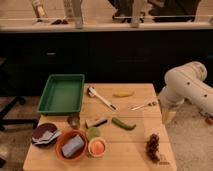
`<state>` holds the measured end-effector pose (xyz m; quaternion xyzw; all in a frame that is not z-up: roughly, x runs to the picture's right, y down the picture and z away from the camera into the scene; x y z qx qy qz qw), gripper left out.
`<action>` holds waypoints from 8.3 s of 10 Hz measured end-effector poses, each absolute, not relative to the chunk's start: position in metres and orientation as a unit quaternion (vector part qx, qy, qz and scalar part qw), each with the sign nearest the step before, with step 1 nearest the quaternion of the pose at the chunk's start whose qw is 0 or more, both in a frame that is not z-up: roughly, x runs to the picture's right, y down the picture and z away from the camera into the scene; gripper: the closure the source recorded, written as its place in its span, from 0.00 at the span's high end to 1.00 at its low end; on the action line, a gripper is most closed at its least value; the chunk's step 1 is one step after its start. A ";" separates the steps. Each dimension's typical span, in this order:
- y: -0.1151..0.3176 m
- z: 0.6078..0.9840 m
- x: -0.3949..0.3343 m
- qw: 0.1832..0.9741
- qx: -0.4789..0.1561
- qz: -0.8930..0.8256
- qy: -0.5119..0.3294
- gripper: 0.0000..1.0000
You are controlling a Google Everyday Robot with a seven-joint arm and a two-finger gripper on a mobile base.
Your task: Place sponge in table surface
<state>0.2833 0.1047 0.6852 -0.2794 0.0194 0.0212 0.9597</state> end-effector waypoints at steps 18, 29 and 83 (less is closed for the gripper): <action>0.105 0.685 0.283 0.960 -0.279 0.021 0.019 0.80; 0.104 0.685 0.283 0.960 -0.279 0.022 0.019 0.80; 0.265 0.685 -0.152 0.889 -0.317 -0.327 -0.052 0.80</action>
